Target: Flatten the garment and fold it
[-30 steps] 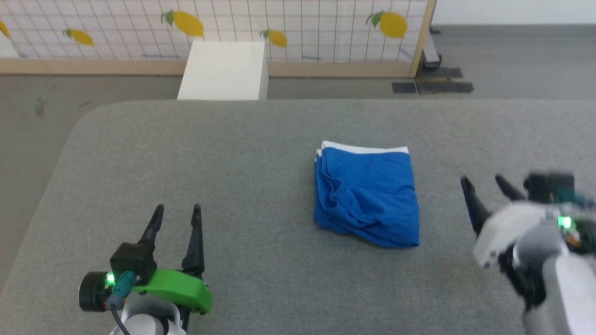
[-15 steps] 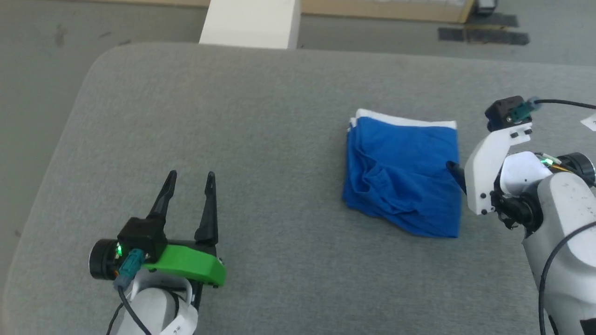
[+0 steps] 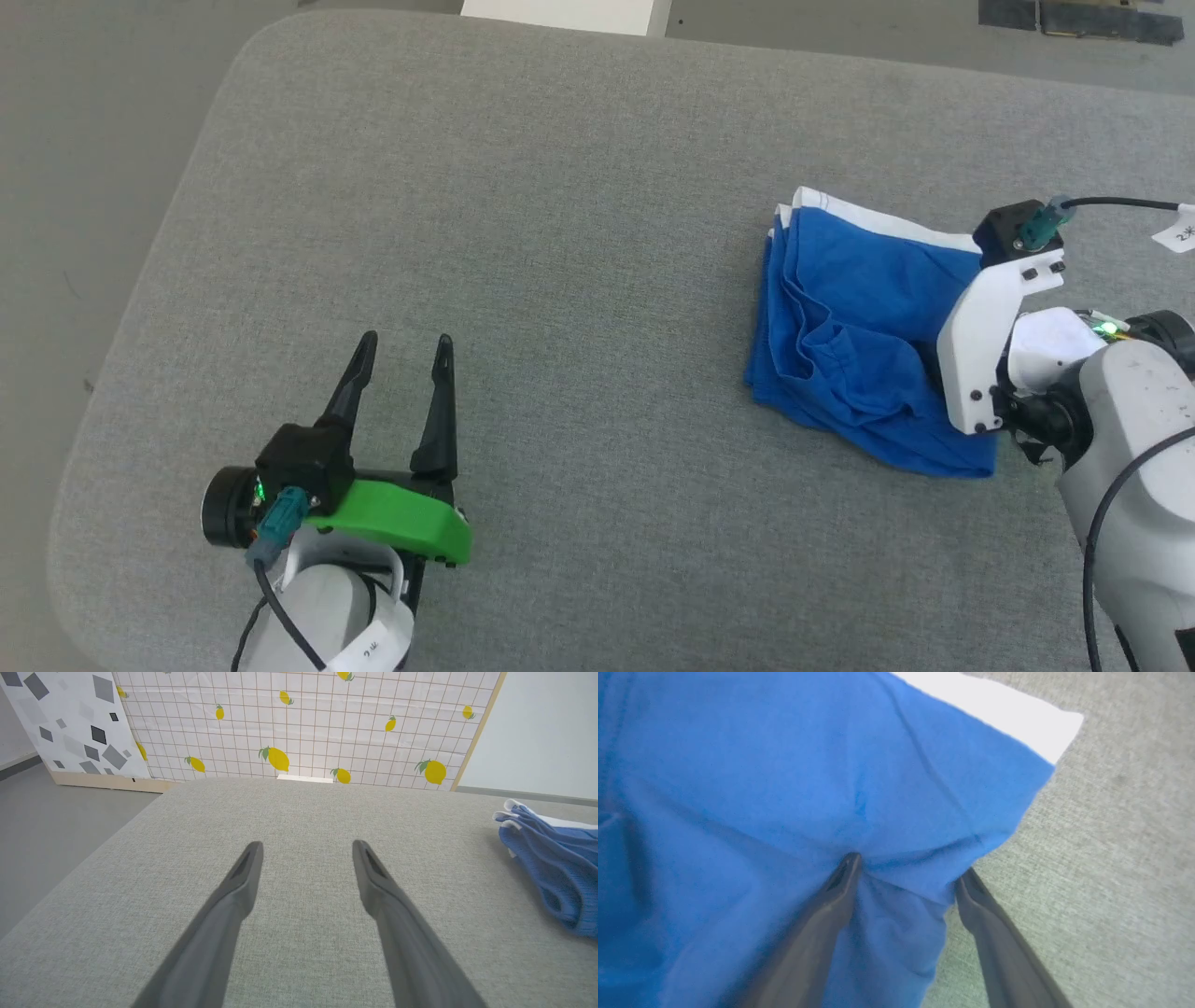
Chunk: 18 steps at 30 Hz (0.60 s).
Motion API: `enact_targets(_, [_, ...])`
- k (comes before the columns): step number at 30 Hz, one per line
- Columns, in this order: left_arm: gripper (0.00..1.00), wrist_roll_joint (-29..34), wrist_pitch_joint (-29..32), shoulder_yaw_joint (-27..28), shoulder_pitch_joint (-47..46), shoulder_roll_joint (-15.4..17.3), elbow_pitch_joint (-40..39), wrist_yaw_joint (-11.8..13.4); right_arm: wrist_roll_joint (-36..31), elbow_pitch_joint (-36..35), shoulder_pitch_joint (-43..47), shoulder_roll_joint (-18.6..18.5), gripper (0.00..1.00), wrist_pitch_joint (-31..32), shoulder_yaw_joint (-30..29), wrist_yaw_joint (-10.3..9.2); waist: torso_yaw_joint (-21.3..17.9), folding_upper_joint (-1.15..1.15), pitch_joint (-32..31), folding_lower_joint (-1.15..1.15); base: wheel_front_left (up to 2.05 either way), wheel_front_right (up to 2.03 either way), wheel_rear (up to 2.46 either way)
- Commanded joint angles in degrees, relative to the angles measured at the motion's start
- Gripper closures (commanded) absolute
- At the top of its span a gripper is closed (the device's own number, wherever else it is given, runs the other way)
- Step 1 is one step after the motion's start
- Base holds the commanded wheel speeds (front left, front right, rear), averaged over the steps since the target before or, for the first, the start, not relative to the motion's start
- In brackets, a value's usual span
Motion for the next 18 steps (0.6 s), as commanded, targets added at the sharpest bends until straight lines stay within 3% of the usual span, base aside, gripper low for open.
enact_targets(1, [0.00,-0.3,-0.4,0.0,-1.1,-0.2,0.2,-0.5,0.8,2.2,1.9,0.5,0.49,1.2,1.1,-0.08,-0.1,0.00,-0.1,0.00,0.00,0.00,0.00])
enact_targets(2, [0.00,-0.3,-0.4,-0.1,-1.1,-0.2,0.3,-0.6,1.0,2.2,1.9,0.2,0.87,1.1,1.4,-0.08,-0.2,0.00,-0.2,0.00,0.00,0.00,0.00])
enact_targets(3, [0.00,-0.3,-0.4,-0.1,-1.1,-0.2,0.5,-0.6,1.2,2.0,1.9,0.0,1.00,0.7,1.4,-0.08,-0.3,0.00,-0.4,0.00,0.00,0.00,0.00])
enact_targets(13, [0.00,-0.5,-0.5,0.2,0.8,0.2,1.2,-0.8,4.0,-2.8,1.2,-1.9,1.00,-2.8,6.6,-0.08,-4.2,0.00,-5.7,0.00,0.00,0.00,0.00])
enact_targets(18, [0.00,-1.1,-0.5,0.3,2.8,0.5,0.4,-0.5,7.8,-6.4,2.5,-4.6,1.00,-1.0,11.7,-0.08,-13.4,0.00,-8.1,0.00,0.00,0.00,0.00])
